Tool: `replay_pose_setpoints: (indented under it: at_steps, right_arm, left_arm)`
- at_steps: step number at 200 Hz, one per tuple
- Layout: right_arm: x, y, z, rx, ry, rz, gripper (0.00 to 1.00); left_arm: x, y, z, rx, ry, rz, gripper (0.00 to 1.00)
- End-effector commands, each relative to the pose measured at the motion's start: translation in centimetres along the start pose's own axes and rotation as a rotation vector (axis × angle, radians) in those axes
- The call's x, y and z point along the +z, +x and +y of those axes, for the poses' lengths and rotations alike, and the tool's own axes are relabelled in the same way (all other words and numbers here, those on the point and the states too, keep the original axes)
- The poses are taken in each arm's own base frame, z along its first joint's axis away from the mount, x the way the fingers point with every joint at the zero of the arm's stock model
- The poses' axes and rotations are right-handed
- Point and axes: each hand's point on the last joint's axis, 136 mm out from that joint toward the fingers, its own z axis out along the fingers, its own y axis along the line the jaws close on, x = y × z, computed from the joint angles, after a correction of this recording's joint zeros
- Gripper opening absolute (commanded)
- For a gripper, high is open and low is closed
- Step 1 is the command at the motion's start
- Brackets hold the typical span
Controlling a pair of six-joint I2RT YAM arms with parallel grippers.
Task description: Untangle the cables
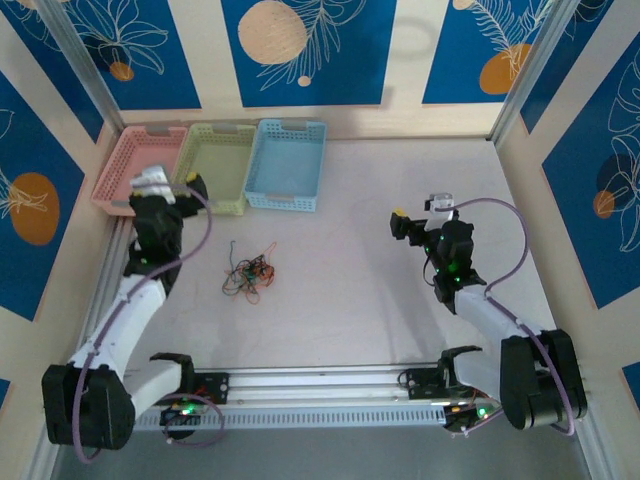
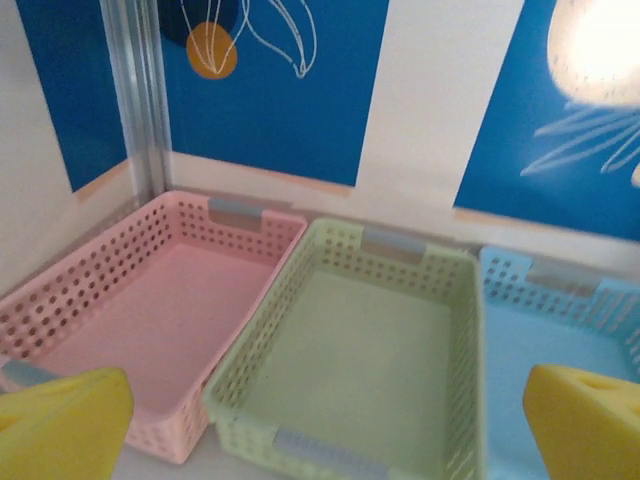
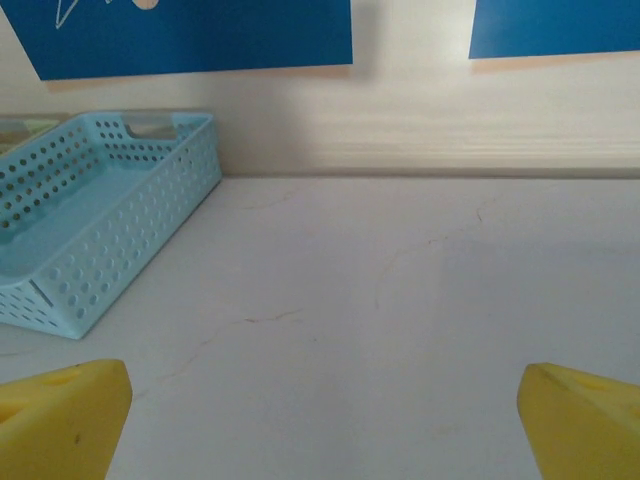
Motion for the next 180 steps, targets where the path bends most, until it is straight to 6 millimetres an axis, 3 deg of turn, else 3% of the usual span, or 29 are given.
replay_pose_setpoints:
  at_steps: [1, 27, 51, 73, 84, 101, 142, 180]
  right_arm:
    - [-0.3, -0.5, 0.2, 0.026, -0.006, -0.008, 0.99]
    - [-0.2, -0.7, -0.1, 0.068, 0.007, 0.008, 0.99]
    - [0.1, -0.6, 0.1, 0.078, -0.007, 0.020, 0.99]
    - [0.5, -0.4, 0.5, 0.090, -0.041, 0.038, 0.99]
    - [0.7, -0.3, 0.6, 0.089, -0.052, 0.049, 0.99]
    - [1.1, -0.2, 1.1, 0.069, -0.061, 0.071, 0.99]
    - [1.6, -0.2, 1.4, 0.057, -0.066, 0.086, 1.00]
    - [1.7, -0.3, 1.8, 0.043, -0.083, 0.091, 0.98]
  left_arm:
    - [1.8, 3.3, 1.9, -0.071, -0.039, 0.258, 1.00]
    - [5.9, 3.4, 3.1, -0.170, 0.013, 0.360, 0.98]
    - [10.4, 5.0, 4.2, -0.225, 0.038, 0.501, 0.92]
    - [13.8, 6.0, 4.3, -0.174, 0.082, 0.587, 0.90]
    - [15.5, 6.7, 4.1, -0.132, 0.118, 0.637, 0.83]
    - [17.7, 7.9, 5.5, -0.077, 0.068, 0.703, 0.82]
    - [21.4, 10.4, 6.7, -0.030, 0.044, 0.738, 0.81]
    - [23.3, 13.6, 7.3, -0.011, 0.029, 0.793, 0.81]
